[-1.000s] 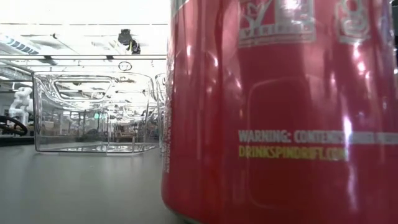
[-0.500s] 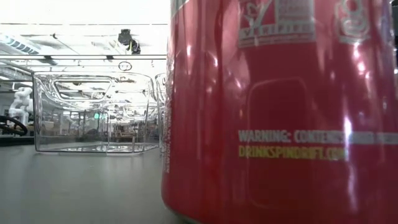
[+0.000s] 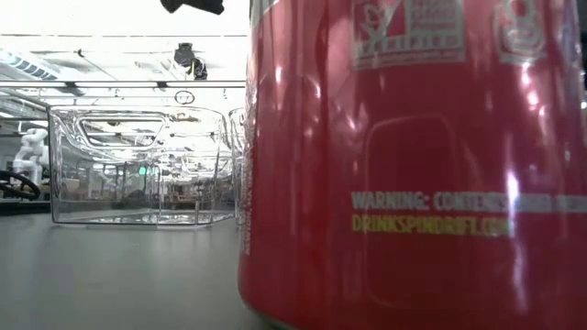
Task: Sort soda cans
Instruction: Move the middle right transparent bin beside the center transparent bin
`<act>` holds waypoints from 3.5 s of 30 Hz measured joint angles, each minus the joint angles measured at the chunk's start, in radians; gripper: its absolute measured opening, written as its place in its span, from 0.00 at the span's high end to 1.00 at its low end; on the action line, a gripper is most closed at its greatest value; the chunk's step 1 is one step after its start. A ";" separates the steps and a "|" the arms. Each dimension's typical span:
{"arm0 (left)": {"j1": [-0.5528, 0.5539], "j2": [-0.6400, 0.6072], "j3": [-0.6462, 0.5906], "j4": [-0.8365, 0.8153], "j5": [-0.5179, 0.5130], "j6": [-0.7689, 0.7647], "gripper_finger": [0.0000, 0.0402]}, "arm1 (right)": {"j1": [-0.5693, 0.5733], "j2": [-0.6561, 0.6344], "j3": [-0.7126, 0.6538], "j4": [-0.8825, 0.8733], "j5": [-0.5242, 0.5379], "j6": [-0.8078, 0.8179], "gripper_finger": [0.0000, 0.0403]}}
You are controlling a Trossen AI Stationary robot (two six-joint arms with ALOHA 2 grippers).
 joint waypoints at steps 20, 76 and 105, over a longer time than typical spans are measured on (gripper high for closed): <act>0.075 -0.315 -0.327 0.317 0.168 0.099 0.77 | 0.001 0.063 0.053 0.104 0.150 0.307 0.06; 0.333 -0.522 -0.592 0.460 0.537 0.151 0.77 | 0.138 1.182 1.049 -1.461 -0.399 0.632 0.45; 0.334 -0.522 -0.592 0.461 0.536 0.151 0.77 | 0.199 1.411 0.955 -1.260 -0.344 0.640 0.97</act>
